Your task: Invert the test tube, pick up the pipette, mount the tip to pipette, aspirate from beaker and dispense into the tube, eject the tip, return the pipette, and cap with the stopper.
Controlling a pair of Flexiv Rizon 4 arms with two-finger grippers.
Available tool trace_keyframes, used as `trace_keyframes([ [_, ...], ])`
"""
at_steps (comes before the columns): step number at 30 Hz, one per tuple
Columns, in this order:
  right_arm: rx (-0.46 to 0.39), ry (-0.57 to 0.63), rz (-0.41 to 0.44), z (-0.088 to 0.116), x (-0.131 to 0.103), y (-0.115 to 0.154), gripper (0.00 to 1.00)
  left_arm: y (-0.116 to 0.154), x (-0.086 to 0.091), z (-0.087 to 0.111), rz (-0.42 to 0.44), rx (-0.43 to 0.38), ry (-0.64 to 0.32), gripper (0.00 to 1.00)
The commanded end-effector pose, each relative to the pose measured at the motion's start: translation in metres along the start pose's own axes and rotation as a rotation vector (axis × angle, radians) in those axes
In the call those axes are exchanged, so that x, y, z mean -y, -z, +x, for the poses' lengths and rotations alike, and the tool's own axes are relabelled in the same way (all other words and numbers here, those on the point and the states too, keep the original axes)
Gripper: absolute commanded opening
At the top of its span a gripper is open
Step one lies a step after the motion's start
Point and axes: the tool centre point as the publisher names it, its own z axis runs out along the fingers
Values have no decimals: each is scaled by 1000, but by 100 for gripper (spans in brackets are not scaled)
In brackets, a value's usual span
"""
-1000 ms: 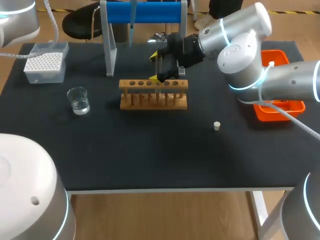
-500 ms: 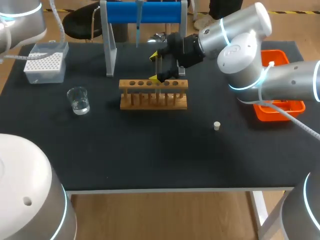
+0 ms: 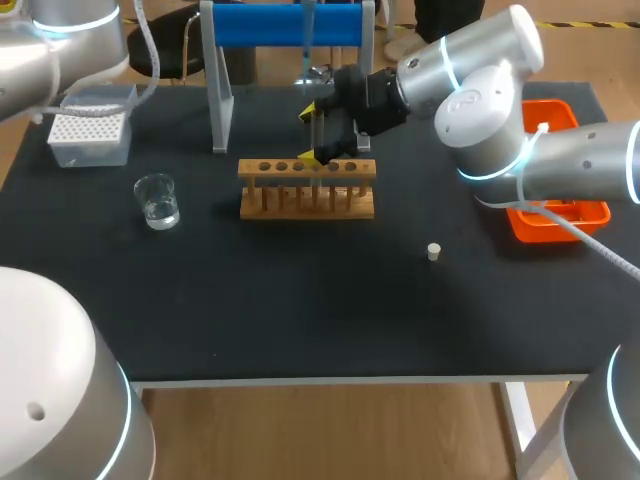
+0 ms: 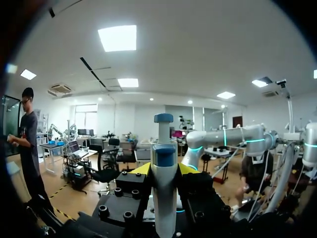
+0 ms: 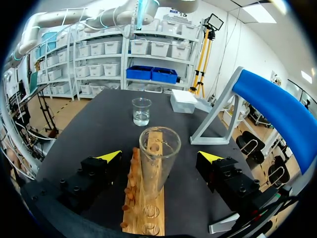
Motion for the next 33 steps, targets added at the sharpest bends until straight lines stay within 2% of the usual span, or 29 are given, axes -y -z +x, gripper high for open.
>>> trace_keyframes([
  [1, -3, 0, 3, -1, 0, 1, 100, -6, -5, -9, 11, -18, -1, 0],
  [33, -3, 0, 3, -1, 0, 1, 100, -5, -29, -3, 62, 1, -21, 0],
])
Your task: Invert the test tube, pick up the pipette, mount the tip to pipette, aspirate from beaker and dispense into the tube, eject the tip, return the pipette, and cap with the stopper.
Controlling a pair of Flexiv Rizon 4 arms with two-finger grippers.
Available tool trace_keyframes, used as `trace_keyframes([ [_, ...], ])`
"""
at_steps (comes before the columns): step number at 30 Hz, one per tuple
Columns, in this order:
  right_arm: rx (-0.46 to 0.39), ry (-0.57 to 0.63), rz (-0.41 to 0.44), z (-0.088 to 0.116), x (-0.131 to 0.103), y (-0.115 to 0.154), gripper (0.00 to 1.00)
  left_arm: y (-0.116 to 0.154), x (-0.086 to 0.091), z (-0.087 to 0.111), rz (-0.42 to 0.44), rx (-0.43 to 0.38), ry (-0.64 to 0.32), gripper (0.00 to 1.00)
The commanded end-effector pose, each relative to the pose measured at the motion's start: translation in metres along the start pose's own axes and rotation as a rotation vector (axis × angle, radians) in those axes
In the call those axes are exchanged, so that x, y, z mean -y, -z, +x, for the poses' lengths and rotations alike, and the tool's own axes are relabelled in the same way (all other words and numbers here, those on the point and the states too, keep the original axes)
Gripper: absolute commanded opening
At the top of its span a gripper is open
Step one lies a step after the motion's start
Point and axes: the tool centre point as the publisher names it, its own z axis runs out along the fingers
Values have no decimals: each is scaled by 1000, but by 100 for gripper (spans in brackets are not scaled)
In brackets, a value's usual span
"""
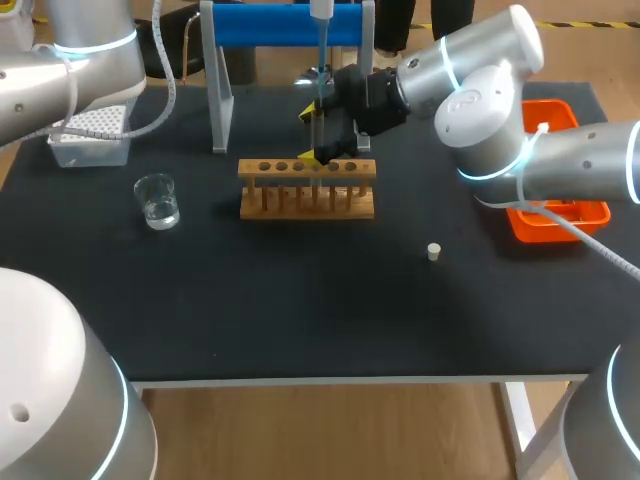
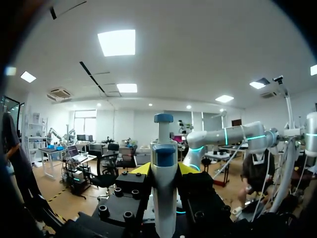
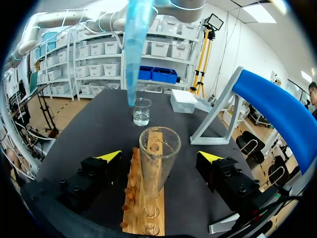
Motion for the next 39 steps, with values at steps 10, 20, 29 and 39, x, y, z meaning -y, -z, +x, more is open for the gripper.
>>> trace_keyframes([
  [10, -3, 0, 3, -1, 0, 1, 100, 3, -8, -2, 11, 4, -2, 0],
  [20, -3, 0, 3, -1, 0, 1, 100, 5, -14, -5, 18, 3, -3, 0],
  [29, -3, 0, 3, -1, 0, 1, 100, 9, -18, -7, 21, 8, -8, 0],
  [39, -3, 0, 3, -1, 0, 1, 100, 10, -23, -9, 20, 9, -3, 0],
])
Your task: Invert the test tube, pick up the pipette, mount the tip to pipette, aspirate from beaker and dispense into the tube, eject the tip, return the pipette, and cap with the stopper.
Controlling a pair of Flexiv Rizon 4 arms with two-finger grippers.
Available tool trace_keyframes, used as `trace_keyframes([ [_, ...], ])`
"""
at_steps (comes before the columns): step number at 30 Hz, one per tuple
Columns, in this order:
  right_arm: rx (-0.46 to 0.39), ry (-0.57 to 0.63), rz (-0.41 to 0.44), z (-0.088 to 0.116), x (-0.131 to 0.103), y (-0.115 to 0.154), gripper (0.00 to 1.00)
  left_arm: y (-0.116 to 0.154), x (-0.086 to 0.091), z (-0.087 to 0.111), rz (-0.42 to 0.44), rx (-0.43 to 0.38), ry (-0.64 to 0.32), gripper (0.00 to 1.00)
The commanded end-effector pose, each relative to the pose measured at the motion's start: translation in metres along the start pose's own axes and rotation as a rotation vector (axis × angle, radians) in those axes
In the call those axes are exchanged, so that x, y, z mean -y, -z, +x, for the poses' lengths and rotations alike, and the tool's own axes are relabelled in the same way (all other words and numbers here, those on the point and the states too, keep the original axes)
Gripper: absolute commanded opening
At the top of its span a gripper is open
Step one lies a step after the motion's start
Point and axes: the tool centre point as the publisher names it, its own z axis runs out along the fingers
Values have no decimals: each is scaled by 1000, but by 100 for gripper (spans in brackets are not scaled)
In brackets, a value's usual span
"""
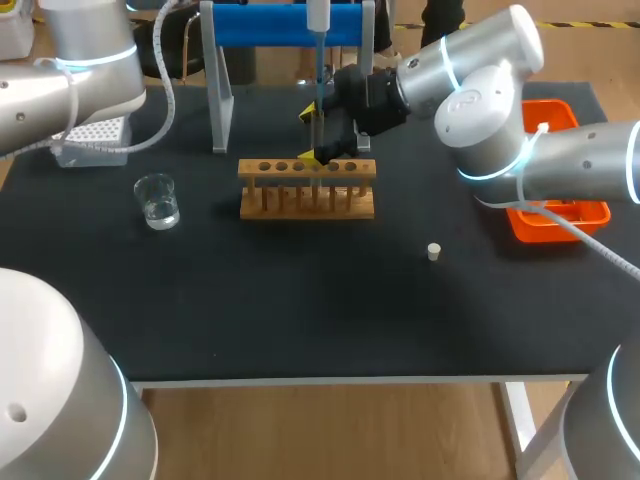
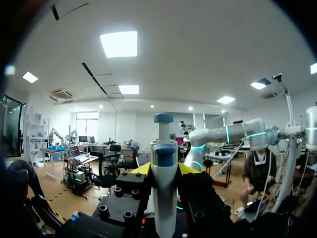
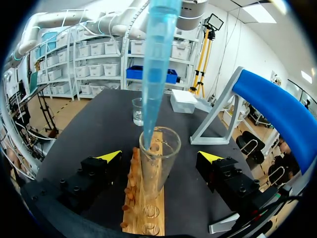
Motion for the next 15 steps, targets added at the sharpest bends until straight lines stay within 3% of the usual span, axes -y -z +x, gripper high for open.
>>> trace_keyframes([
  [1, -3, 0, 3, -1, 0, 1, 100, 1, -2, -3, 2, -7, 0, 0],
  [15, -3, 0, 3, -1, 0, 1, 100, 5, -7, -4, -24, -1, 18, 0],
])
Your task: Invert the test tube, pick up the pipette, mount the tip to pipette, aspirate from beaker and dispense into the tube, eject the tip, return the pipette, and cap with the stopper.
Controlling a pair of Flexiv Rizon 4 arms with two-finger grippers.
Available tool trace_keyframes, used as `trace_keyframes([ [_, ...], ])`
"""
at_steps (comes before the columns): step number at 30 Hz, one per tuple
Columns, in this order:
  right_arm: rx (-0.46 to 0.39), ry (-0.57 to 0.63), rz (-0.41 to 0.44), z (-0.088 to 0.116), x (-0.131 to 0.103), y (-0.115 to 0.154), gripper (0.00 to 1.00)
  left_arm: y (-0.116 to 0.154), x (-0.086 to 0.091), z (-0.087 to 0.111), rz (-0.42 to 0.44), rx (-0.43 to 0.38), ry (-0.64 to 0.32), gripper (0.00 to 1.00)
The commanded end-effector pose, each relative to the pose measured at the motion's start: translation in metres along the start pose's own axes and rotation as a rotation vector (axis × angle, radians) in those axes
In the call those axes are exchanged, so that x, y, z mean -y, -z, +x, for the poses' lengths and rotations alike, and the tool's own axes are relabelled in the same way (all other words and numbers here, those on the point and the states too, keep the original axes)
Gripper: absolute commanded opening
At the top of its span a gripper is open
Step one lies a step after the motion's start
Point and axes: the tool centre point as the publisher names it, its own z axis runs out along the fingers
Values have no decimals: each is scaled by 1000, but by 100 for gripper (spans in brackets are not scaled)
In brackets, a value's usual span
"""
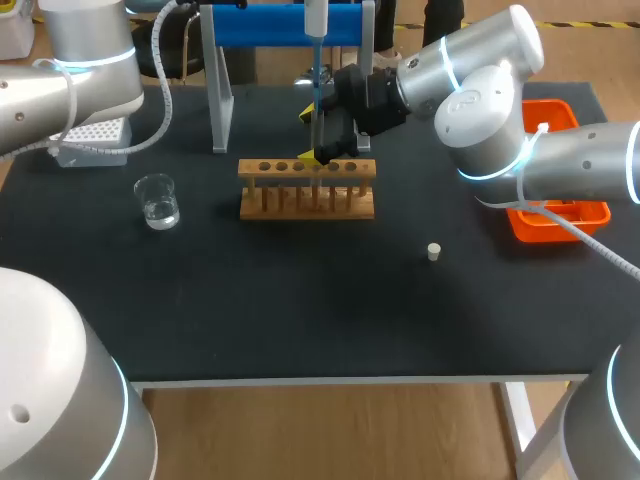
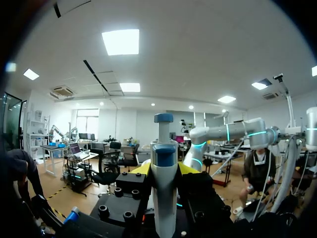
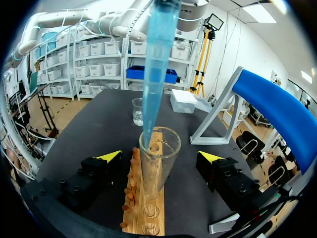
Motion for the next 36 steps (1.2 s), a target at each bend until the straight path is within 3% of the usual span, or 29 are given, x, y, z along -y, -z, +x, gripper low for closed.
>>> trace_keyframes([
  [1, -3, 0, 3, -1, 0, 1, 100, 2, 1, -2, -7, -4, 1, 0],
  [36, -3, 0, 3, -1, 0, 1, 100, -10, -3, -10, 5, -46, -10, 0],
])
